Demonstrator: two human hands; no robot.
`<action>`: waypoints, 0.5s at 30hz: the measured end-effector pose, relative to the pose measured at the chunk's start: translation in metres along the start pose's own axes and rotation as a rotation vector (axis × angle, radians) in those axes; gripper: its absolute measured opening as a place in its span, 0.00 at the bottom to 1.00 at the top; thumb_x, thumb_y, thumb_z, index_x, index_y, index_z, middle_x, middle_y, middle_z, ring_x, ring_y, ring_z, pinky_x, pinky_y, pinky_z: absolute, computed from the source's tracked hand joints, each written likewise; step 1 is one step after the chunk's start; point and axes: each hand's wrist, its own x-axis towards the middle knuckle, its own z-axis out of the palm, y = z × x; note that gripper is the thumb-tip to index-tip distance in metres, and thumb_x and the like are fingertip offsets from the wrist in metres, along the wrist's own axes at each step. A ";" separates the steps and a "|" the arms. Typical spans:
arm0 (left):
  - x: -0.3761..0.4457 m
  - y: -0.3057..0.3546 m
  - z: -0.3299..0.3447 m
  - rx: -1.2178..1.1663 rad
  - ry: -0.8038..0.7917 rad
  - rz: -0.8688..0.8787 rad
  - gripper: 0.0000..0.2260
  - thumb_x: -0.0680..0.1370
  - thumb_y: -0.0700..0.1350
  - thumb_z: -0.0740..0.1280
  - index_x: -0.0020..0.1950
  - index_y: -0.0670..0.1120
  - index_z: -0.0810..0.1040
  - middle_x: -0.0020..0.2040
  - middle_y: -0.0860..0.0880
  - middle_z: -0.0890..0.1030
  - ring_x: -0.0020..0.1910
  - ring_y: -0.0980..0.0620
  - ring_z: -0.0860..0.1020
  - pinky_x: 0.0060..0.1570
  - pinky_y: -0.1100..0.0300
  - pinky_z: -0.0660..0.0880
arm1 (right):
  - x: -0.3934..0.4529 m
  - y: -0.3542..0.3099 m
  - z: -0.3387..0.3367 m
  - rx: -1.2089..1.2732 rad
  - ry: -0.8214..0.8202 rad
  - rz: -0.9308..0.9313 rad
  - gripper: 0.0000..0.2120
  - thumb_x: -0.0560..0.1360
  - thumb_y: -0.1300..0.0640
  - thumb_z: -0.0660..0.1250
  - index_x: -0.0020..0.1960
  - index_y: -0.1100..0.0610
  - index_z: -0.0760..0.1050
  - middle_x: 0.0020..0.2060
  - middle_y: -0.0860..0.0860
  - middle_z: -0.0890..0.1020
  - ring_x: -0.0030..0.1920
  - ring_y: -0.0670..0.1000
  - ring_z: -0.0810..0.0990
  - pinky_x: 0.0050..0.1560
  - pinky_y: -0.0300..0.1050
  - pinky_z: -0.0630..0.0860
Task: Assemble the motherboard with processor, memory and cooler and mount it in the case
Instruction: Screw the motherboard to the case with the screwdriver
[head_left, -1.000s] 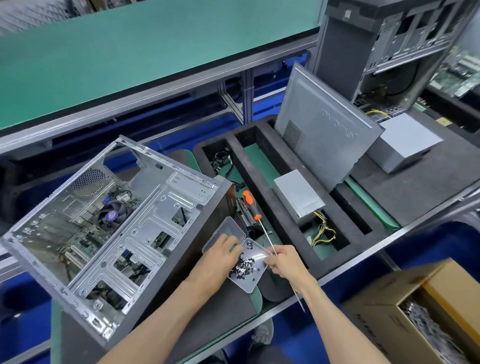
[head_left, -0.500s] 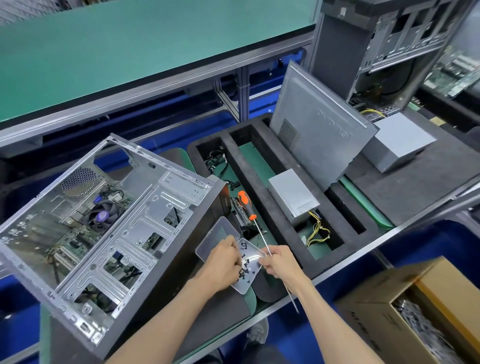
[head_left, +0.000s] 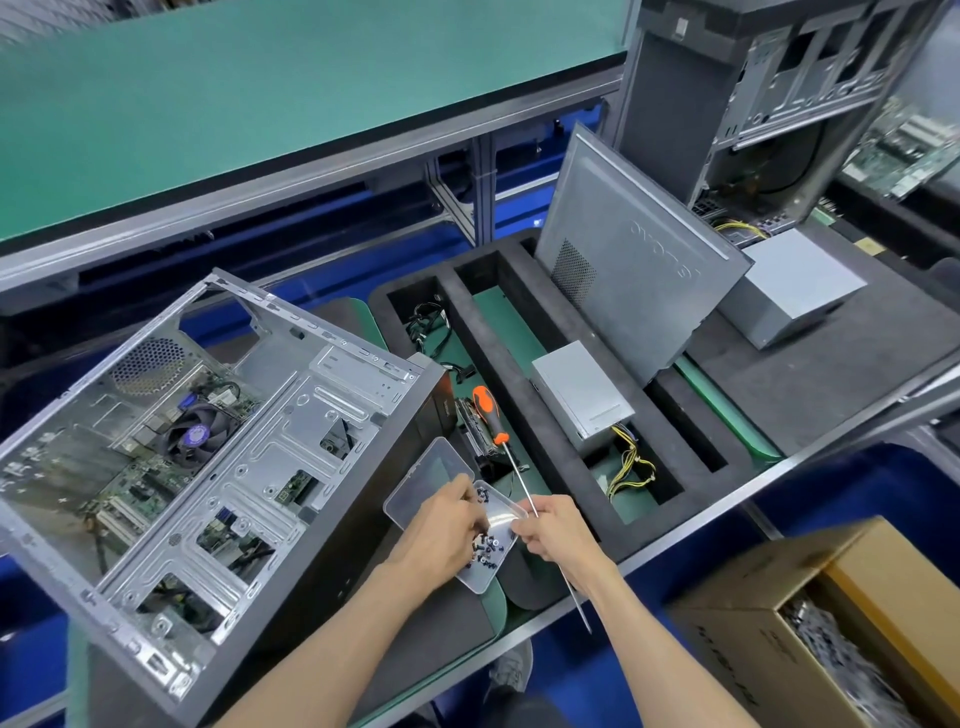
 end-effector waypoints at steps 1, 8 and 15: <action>0.000 -0.002 0.000 -0.029 0.015 -0.015 0.08 0.77 0.37 0.67 0.49 0.47 0.84 0.50 0.53 0.71 0.47 0.51 0.75 0.48 0.58 0.75 | 0.001 0.000 0.000 0.001 -0.001 0.001 0.04 0.74 0.70 0.66 0.47 0.67 0.79 0.30 0.54 0.71 0.23 0.45 0.63 0.22 0.35 0.58; 0.003 -0.004 -0.002 -0.104 0.027 -0.037 0.11 0.76 0.37 0.65 0.50 0.49 0.84 0.51 0.56 0.73 0.45 0.56 0.74 0.47 0.65 0.72 | 0.000 0.001 0.000 0.000 0.001 -0.002 0.04 0.74 0.70 0.66 0.47 0.67 0.78 0.32 0.57 0.71 0.24 0.45 0.63 0.23 0.35 0.58; 0.003 -0.001 0.005 0.007 -0.025 0.033 0.09 0.76 0.44 0.63 0.46 0.48 0.83 0.49 0.53 0.71 0.50 0.52 0.72 0.49 0.56 0.73 | 0.001 -0.001 0.001 -0.005 0.001 -0.010 0.04 0.73 0.70 0.66 0.48 0.71 0.78 0.31 0.56 0.70 0.24 0.46 0.62 0.23 0.35 0.57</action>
